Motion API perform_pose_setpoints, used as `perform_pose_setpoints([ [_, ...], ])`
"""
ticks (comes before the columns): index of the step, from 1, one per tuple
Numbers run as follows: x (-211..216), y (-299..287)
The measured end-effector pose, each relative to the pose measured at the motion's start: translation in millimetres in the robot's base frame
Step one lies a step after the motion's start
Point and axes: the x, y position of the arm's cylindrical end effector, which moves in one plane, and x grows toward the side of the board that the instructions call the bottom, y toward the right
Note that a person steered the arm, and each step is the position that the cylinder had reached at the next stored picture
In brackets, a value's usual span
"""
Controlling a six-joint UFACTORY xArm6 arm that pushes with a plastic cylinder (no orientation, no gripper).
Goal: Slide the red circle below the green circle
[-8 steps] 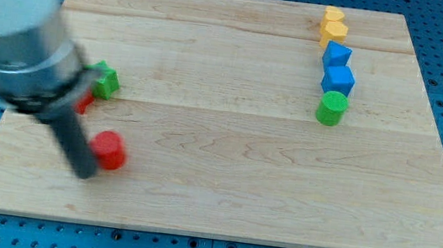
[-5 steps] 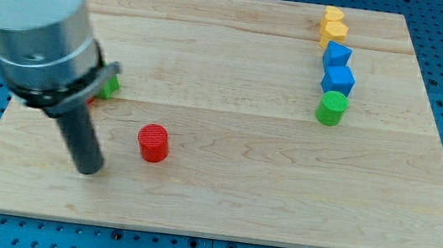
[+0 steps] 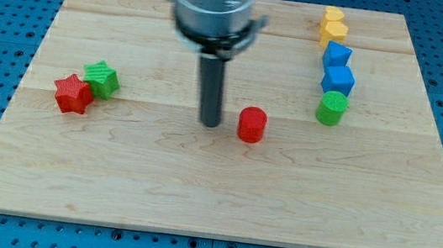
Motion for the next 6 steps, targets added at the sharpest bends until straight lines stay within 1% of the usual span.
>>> perform_pose_setpoints([
  [1, -1, 66],
  [2, -1, 86],
  [3, 4, 35],
  [4, 29, 21],
  [5, 34, 75],
  [6, 26, 157],
])
